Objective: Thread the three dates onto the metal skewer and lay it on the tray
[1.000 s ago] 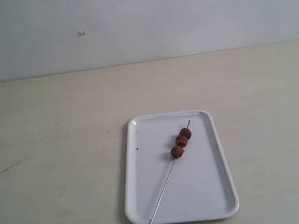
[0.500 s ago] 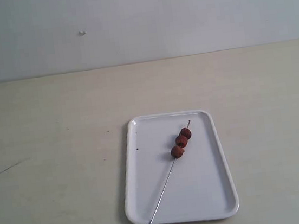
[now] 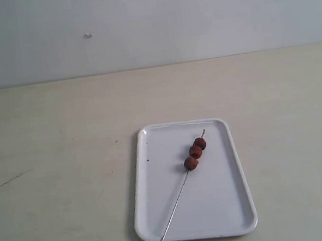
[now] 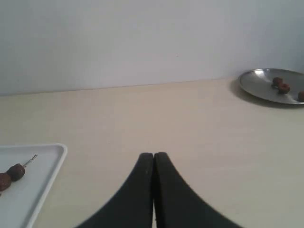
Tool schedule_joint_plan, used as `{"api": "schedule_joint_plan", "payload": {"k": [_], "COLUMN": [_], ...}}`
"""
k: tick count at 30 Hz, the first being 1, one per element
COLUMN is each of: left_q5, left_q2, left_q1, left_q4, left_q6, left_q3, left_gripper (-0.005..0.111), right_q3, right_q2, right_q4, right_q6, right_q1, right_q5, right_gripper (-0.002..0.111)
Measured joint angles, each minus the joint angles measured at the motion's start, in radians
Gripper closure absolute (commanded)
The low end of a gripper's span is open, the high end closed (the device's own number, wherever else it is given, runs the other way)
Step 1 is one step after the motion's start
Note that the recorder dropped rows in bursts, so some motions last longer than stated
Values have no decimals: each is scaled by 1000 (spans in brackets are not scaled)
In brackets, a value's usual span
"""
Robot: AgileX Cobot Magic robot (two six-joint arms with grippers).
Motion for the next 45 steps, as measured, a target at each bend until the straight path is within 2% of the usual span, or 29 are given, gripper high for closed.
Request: {"api": "schedule_joint_plan", "payload": {"k": [4, 7, 9, 15, 19, 22, 25, 28, 36, 38, 41, 42, 45], "left_q5": [0, -8, -3, 32, 36, 36, 47, 92, 398, 438, 515, 541, 566], "left_q2": [0, 0, 0, 0, 0, 0, 0, 0, 0, 0, 0, 0, 0], "left_q1": [3, 71, 159, 510, 682, 757, 796, 801, 801, 801, 801, 801, 801], "left_q4": [0, 43, 47, 3, -150, -239, -269, -278, -274, -168, 216, 411, 803], "left_q6": [6, 190, 254, 284, 278, 274, 272, 270, 264, 206, -65, -231, -635], "left_q3": [0, 1, 2, 2, 2, 2, 2, 2, 2, 2, 2, 2, 2], "left_gripper": [107, 107, 107, 107, 107, 107, 107, 107, 107, 107, 107, 107, 107], "right_q3": [0, 0, 0, 0, 0, 0, 0, 0, 0, 0, 0, 0, 0], "right_q2": [0, 0, 0, 0, 0, 0, 0, 0, 0, 0, 0, 0, 0], "right_q4": [0, 2, 2, 2, 5, 5, 5, 5, 5, 5, 5, 5, 5], "right_q6": [0, 0, -2, -2, -2, -2, -2, -2, -2, -2, -2, -2, -2], "right_q1": [0, 0, 0, 0, 0, 0, 0, 0, 0, 0, 0, 0, 0], "right_q5": [0, 0, 0, 0, 0, 0, 0, 0, 0, 0, 0, 0, 0], "right_gripper": [108, 108, 108, 108, 108, 108, 108, 108, 108, 108, 108, 108, 108]}}
